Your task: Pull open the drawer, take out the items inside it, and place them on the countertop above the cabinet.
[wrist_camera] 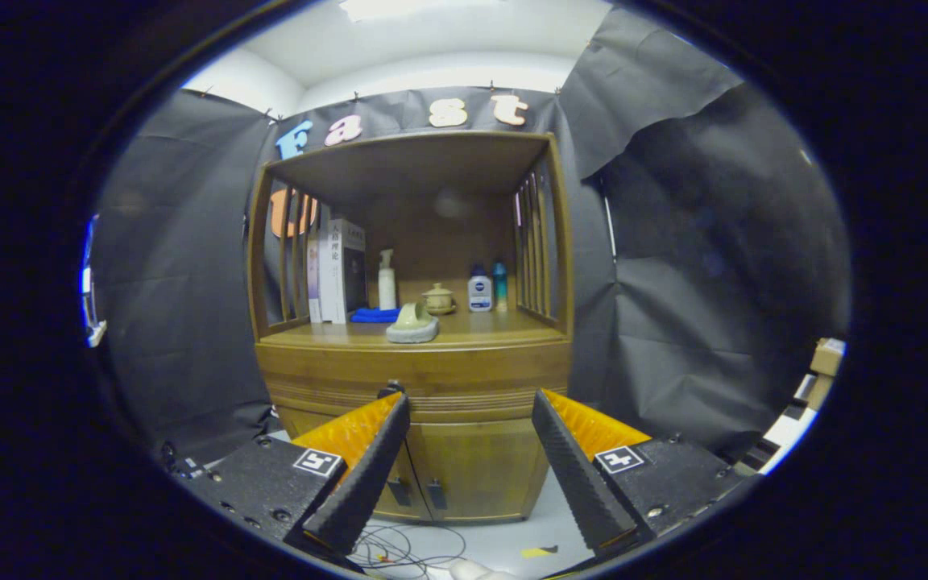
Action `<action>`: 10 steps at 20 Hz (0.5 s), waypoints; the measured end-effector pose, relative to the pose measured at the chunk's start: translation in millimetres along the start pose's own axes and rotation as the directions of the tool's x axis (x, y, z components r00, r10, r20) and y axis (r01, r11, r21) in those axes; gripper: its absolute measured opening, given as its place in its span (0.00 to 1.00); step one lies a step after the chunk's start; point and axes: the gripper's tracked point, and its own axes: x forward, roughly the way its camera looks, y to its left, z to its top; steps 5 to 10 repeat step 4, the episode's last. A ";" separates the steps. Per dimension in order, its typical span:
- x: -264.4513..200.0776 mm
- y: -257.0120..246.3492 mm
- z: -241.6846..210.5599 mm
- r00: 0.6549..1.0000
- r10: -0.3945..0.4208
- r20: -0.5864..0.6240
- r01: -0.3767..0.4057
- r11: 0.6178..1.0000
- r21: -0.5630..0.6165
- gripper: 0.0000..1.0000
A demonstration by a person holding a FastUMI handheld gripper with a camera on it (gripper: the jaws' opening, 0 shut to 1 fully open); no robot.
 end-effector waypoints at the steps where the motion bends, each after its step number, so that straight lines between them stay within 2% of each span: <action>1: -11.8 -3.6 -1.8 1.000 -0.003 -0.003 0.003 1.000 -0.007 0.99; 4: -35.8 -10.4 -9.0 1.000 -0.014 -0.010 0.013 0.999 -0.031 0.99; 10: -35.8 -10.4 -9.0 1.000 -0.014 -0.010 0.013 0.999 -0.031 0.99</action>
